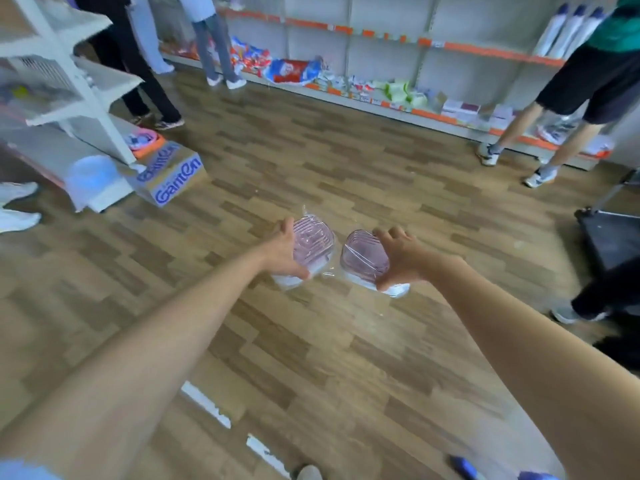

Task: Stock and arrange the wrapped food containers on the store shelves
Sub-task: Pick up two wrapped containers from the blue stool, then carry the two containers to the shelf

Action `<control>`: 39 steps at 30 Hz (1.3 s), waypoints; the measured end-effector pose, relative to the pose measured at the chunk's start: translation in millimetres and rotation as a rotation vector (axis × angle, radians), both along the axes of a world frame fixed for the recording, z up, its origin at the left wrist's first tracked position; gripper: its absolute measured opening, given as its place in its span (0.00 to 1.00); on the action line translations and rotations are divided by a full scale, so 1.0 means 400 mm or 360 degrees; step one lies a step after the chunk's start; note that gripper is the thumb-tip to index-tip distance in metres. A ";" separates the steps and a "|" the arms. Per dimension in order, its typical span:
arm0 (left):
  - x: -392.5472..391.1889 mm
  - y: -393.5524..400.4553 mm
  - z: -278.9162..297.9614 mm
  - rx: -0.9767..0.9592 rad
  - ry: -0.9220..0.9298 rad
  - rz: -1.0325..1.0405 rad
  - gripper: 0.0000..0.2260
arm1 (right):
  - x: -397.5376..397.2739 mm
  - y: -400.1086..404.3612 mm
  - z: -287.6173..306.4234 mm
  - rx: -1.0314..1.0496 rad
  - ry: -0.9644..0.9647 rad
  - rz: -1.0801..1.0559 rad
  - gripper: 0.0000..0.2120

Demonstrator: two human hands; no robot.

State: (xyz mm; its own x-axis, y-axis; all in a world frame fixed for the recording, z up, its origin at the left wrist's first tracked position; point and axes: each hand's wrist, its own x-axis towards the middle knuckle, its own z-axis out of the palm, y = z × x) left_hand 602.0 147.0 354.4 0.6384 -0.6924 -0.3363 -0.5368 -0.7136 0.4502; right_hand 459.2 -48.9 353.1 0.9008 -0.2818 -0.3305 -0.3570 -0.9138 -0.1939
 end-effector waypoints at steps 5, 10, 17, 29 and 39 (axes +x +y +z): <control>0.131 0.006 0.062 -0.0055 -0.0028 0.0186 0.44 | 0.167 -0.039 0.068 -0.0101 -0.0041 0.0107 0.50; 0.265 -0.042 0.122 -0.0088 -0.0112 0.0246 0.39 | 0.337 -0.108 0.101 -0.0120 -0.0127 0.0184 0.50; 0.459 -0.186 0.233 -0.0021 -0.0390 0.0185 0.40 | 0.586 -0.301 0.199 -0.0205 -0.0249 0.0307 0.45; 0.770 -0.459 0.219 0.0277 -0.0668 0.0158 0.44 | 0.867 -0.607 0.195 -0.0153 -0.0224 0.0227 0.44; 1.176 -0.748 0.117 0.0195 -0.0594 0.0115 0.37 | 1.234 -0.865 0.136 -0.0225 -0.0163 0.0200 0.47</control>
State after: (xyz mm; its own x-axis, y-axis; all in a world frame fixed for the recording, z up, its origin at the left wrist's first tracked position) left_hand 1072.4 -152.2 401.3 0.7780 -0.6103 -0.1492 -0.5937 -0.7919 0.1432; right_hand 952.8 -395.0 407.3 0.9586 -0.2020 -0.2009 -0.2233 -0.9706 -0.0899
